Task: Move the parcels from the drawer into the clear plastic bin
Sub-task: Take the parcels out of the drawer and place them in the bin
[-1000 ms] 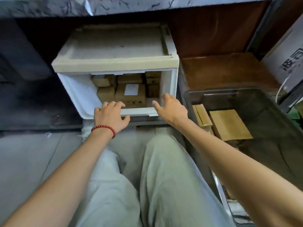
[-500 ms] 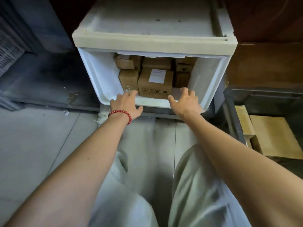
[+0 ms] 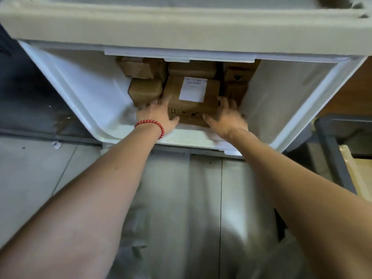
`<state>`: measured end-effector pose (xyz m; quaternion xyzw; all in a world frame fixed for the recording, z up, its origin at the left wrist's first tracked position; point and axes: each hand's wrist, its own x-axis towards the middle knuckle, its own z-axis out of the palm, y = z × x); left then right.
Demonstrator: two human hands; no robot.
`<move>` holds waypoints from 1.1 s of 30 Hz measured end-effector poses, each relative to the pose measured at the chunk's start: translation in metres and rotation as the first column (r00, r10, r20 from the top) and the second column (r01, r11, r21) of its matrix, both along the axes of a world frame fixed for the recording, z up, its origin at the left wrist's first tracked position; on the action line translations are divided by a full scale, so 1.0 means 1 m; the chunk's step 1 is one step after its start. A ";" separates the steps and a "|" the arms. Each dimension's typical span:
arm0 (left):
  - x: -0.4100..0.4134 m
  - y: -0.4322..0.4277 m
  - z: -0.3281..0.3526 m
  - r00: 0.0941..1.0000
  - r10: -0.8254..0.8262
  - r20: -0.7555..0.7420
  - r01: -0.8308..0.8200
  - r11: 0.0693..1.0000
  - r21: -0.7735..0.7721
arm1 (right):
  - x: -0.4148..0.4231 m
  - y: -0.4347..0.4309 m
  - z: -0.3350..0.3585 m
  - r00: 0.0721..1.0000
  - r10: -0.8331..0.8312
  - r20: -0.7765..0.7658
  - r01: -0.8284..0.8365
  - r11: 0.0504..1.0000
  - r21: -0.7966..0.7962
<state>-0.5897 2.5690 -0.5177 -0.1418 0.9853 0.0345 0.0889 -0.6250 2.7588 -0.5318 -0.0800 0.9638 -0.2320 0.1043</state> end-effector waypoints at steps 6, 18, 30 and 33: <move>-0.022 0.004 -0.012 0.985 0.169 0.021 -0.169 0.986 0.007 | -0.021 -0.006 -0.017 0.996 -0.026 0.081 0.034 0.994 -0.104; -0.016 0.010 -0.020 0.886 0.461 -0.050 -0.327 0.697 0.638 | -0.016 -0.003 -0.007 0.943 -0.217 0.252 0.310 0.848 -0.429; 0.026 0.027 0.034 0.787 0.599 -0.147 -0.227 0.502 0.834 | 0.037 0.004 0.051 0.957 -0.211 0.198 0.288 0.748 -0.597; 0.050 0.032 0.041 0.780 0.604 -0.166 -0.190 0.480 0.856 | 0.052 0.012 0.068 0.967 -0.186 0.174 0.255 0.735 -0.629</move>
